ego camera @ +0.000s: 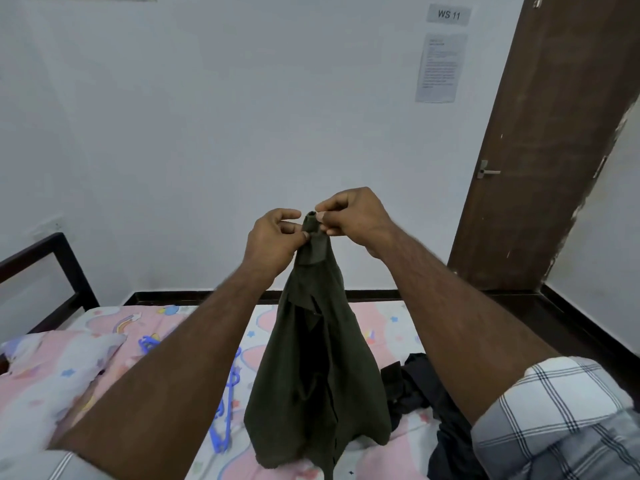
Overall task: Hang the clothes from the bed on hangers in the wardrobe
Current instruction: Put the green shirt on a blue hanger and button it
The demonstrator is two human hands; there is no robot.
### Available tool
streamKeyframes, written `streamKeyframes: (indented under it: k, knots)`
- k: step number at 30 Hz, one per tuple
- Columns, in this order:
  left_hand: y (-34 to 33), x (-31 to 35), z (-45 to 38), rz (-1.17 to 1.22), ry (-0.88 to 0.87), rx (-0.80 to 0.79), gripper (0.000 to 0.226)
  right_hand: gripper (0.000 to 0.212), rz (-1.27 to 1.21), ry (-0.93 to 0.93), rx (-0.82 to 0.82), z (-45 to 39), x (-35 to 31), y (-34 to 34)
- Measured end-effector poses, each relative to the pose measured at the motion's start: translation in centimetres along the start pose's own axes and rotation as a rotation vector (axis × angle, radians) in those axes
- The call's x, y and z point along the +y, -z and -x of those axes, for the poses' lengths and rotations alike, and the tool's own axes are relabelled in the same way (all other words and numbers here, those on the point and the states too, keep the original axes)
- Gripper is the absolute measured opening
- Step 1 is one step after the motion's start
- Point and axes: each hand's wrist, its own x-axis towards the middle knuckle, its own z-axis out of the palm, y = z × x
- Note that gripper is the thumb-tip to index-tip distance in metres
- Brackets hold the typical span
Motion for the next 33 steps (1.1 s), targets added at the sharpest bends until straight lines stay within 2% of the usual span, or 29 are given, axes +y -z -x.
streamKeyframes:
  k: [3,7,11,16,18,21,28,33]
  knots:
    - [0.6,-0.4,-0.1,0.108,0.017,-0.02,0.034,0.007,0.14,-0.065,0.145,0.2,3.2,1.9]
    - [1.6,-0.2,0.0,0.207,0.012,-0.09,0.037,0.017,0.375,-0.135,0.051,1.2,7.4,2.5]
    - [2.4,0.0,0.2,0.235,0.004,-0.124,0.036,0.026,0.389,-0.182,-0.017,1.5,9.0,1.8]
    - [3.5,-0.3,0.0,0.25,0.01,-0.073,0.036,0.034,0.3,-0.211,-0.085,1.8,9.9,0.7]
    - [3.7,-0.4,0.1,0.266,0.011,-0.057,0.035,0.032,0.251,-0.224,-0.118,2.0,10.0,0.5]
    - [3.9,-0.5,0.3,0.269,0.009,-0.03,0.034,0.016,0.251,-0.228,-0.137,2.0,10.3,0.1]
    - [4.4,-1.2,0.1,0.245,0.02,0.117,0.031,0.011,0.185,-0.217,0.004,2.3,10.5,0.7]
    - [4.5,-2.1,-0.1,0.191,0.028,0.242,0.033,0.012,0.236,-0.105,0.13,2.1,8.5,1.8]
